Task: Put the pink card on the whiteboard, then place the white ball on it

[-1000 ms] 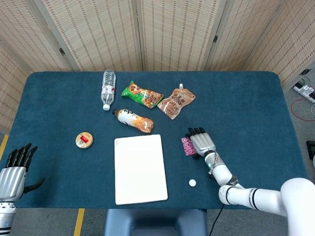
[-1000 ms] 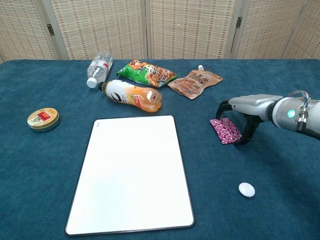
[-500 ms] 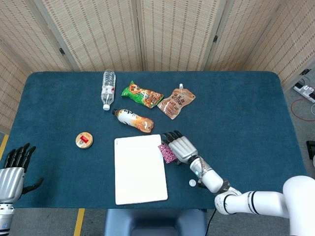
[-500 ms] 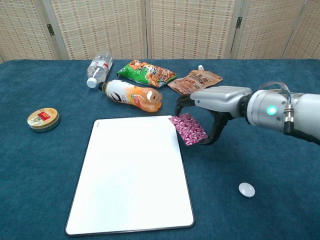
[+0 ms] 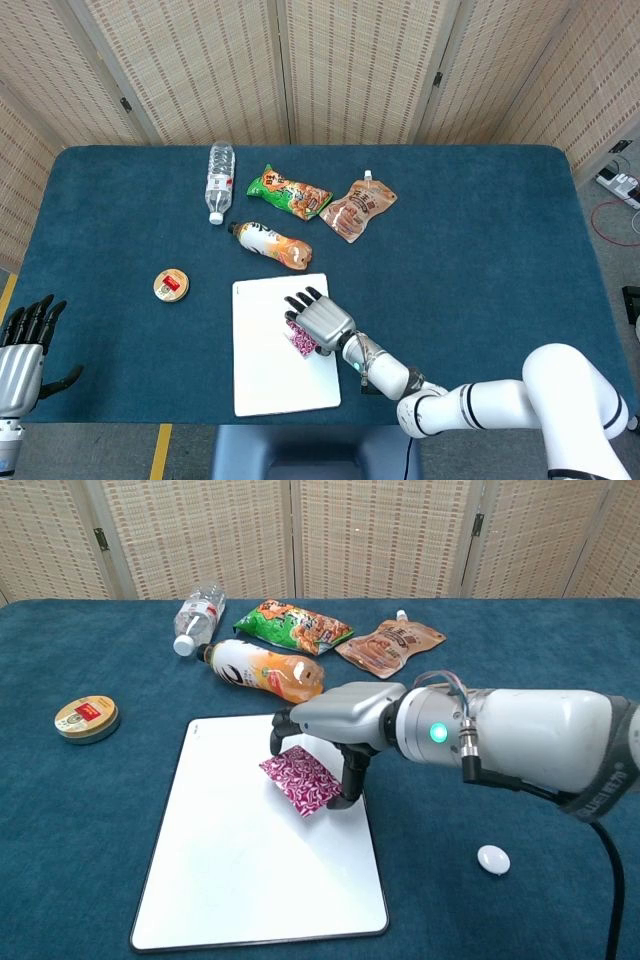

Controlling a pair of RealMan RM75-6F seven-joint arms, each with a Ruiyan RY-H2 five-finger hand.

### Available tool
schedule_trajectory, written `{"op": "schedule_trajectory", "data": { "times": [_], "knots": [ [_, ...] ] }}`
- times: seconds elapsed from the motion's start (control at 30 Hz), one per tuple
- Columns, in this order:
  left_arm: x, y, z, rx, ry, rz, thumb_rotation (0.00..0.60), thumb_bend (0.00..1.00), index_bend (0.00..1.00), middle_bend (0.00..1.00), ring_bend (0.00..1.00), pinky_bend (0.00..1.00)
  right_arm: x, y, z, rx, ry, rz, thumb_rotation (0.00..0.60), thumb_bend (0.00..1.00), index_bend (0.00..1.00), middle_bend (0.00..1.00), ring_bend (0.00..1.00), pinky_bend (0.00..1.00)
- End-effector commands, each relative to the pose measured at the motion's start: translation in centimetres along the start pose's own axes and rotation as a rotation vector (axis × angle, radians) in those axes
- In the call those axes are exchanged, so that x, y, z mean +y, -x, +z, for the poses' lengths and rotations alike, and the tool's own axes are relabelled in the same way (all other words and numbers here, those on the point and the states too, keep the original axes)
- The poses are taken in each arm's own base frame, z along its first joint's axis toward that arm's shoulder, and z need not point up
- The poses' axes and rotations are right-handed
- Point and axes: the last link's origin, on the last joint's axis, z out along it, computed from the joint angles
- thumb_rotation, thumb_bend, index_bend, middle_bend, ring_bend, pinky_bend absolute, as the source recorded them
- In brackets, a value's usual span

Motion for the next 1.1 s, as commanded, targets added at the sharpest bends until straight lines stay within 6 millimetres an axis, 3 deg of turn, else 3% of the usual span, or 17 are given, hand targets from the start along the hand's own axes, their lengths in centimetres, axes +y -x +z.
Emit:
{"op": "schedule_trajectory", "data": {
  "times": [0.03, 0.33, 0.5, 0.73, 1.1],
  "knots": [
    [-0.1, 0.1, 0.0, -0.001, -0.002, -0.001, 0.6, 0.25, 0.08, 0.02, 0.05, 0.0, -0.1, 0.0, 0.1, -0.001, 0.004, 0.0, 0.6, 0.29, 0.01, 0.03, 0.0, 0.0],
    [0.4, 0.0, 0.4, 0.003, 0.019, -0.001, 0.6, 0.25, 0.08, 0.02, 0.05, 0.0, 2.7, -0.2, -2.5, 0.028, 0.018, 0.025, 0.6, 0.29, 0.0, 0.04, 0.0, 0.0],
    [0.8, -0.1, 0.5, 0.002, 0.026, -0.001, 0.6, 0.25, 0.08, 0.02, 0.05, 0.0, 4.9, 0.6, -5.9, 0.067, 0.011, 0.044, 0.6, 0.29, 0.1, 0.08, 0.0, 0.0],
    [1.9, -0.3, 0.5, 0.007, 0.056, -0.006, 0.6, 0.25, 0.08, 0.02, 0.05, 0.0, 7.5, 3.5, -10.2, 0.087, -0.019, 0.028, 0.6, 0.29, 0.28, 0.15, 0.01, 0.0],
    [2.4, -0.7, 0.4, 0.009, 0.062, 0.002, 0.6, 0.25, 0.08, 0.02, 0.05, 0.0, 10.1, 7.5, -15.3, 0.057, -0.006, 0.003, 0.6, 0.29, 0.34, 0.17, 0.01, 0.0]
  ]
}}
